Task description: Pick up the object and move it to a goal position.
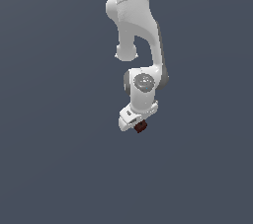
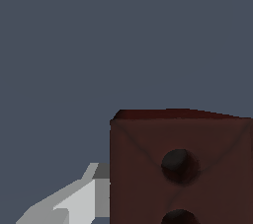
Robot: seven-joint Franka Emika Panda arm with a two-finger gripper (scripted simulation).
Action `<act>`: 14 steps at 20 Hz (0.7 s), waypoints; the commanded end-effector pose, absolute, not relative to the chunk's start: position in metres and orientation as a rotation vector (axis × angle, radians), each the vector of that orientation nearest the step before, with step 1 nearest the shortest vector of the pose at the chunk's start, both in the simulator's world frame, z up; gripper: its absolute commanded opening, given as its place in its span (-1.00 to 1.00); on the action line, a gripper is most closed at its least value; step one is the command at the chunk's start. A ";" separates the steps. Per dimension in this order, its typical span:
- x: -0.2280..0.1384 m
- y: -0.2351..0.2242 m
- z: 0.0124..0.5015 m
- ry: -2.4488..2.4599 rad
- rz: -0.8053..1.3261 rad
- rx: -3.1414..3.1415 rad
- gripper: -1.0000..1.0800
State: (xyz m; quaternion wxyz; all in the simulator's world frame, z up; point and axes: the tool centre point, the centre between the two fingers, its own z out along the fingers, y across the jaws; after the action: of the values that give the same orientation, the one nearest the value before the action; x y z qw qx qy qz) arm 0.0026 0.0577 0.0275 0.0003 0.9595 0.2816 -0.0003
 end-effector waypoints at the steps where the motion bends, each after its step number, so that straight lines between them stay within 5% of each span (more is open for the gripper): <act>1: 0.003 0.059 0.027 0.886 0.000 3.014 -1.00; 14: -0.017 0.037 0.048 0.884 -0.001 3.014 -1.00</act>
State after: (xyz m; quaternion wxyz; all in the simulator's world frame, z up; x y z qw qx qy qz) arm -0.0137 0.0421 0.0425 -0.0002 0.9595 0.2819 -0.0016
